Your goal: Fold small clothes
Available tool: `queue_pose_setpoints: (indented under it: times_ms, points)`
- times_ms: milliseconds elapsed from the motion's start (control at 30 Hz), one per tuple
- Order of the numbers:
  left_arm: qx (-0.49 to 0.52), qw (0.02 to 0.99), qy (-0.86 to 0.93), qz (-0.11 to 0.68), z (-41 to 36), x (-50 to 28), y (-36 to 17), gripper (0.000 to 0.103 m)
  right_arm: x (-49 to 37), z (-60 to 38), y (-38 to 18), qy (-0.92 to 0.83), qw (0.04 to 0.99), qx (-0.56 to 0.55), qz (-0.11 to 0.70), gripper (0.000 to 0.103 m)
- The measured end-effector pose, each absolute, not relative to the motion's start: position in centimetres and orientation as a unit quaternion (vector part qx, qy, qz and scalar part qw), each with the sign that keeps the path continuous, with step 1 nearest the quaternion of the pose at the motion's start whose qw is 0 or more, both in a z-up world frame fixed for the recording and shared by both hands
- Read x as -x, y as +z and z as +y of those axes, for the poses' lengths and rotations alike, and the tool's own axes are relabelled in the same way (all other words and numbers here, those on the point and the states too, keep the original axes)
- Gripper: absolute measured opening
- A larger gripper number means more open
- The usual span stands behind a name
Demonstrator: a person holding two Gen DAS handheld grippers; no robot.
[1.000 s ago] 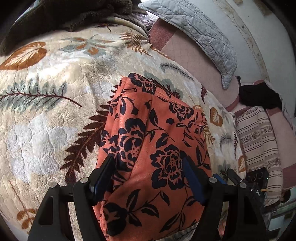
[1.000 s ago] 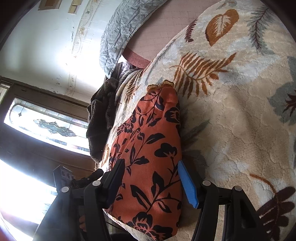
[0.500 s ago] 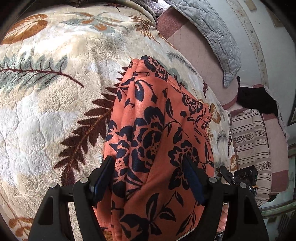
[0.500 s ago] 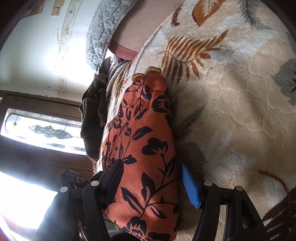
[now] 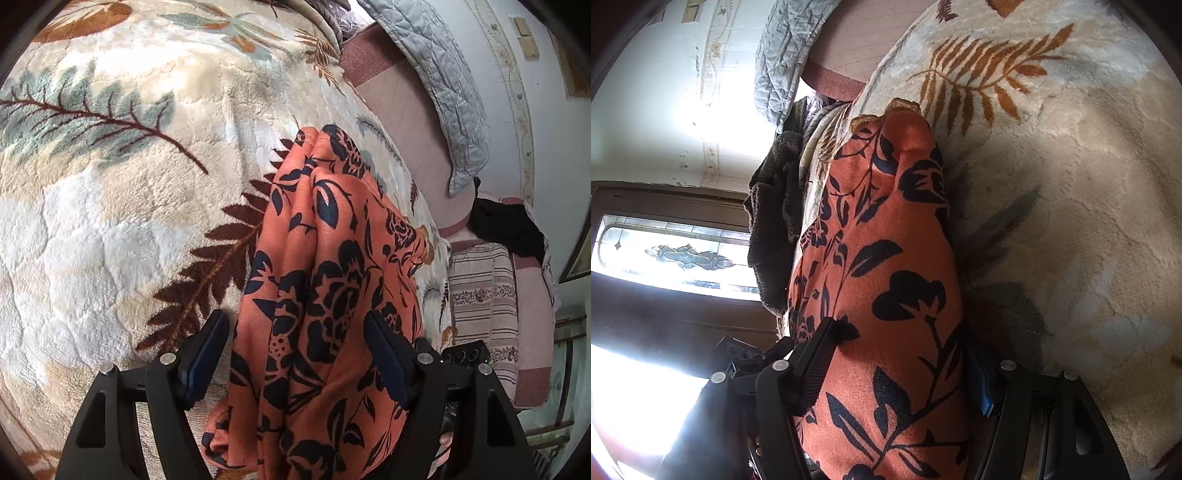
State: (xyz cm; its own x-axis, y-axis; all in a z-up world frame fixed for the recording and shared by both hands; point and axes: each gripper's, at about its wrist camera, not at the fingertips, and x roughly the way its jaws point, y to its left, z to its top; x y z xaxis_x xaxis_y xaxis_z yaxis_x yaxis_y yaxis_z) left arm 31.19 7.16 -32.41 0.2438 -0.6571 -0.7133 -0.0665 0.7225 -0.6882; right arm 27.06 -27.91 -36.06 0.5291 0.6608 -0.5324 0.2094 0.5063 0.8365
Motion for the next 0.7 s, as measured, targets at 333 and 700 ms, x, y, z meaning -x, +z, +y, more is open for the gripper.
queue_pose_setpoints:
  times_ms: [333, 700]
  points:
    - [0.270, 0.726, -0.244, 0.584, 3.4, -30.9, -32.0, 0.081, -27.8, -26.3, -35.5, 0.150, 0.767, -0.428, 0.454, 0.061]
    - [0.210, 0.774, -0.251, 0.542, 0.5, -29.4, -29.4, 0.043, -27.4, -25.3, -32.4, 0.154, 0.818, -0.356, 0.426, 0.043]
